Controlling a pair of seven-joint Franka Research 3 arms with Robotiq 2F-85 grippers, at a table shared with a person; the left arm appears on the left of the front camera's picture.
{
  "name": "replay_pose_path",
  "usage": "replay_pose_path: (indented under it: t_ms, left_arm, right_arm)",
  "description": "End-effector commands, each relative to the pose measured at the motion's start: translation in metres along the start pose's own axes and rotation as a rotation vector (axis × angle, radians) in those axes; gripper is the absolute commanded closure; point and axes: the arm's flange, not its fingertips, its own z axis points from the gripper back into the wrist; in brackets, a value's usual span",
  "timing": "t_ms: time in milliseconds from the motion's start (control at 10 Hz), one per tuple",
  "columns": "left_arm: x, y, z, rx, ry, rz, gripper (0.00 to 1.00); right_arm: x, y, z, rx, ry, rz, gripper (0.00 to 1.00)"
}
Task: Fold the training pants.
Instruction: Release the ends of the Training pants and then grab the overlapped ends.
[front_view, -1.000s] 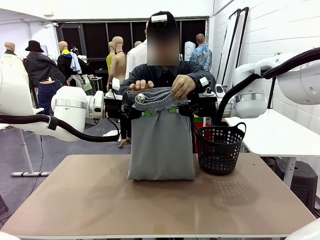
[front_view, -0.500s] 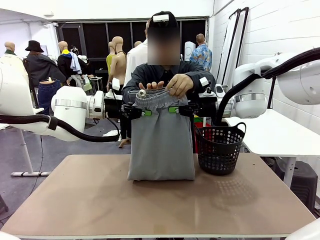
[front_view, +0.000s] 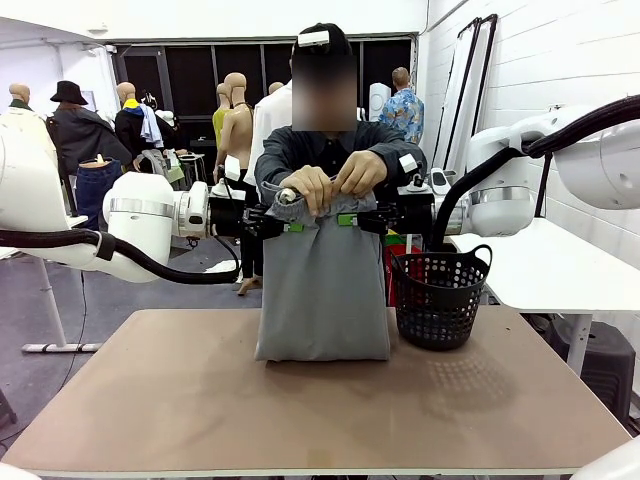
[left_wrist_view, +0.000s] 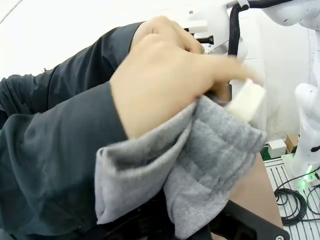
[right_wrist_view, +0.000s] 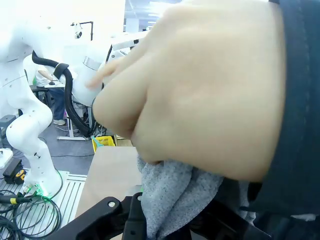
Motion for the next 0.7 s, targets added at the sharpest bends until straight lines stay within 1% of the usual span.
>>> replay_pose_path:
  t_ms: [0, 600]
  left_arm:
    - [0.0021, -0.0026, 0.0006, 0.007, -0.014, 0.004, 1.00]
    - [0.0021, -0.0026, 0.0006, 0.007, -0.014, 0.004, 1.00]
  right_arm:
    - [0.0016, 0.0016, 0.0001, 0.014, -0.010, 0.006, 1.00]
    - [0.0016, 0.0016, 0.0001, 0.014, -0.010, 0.006, 1.00]
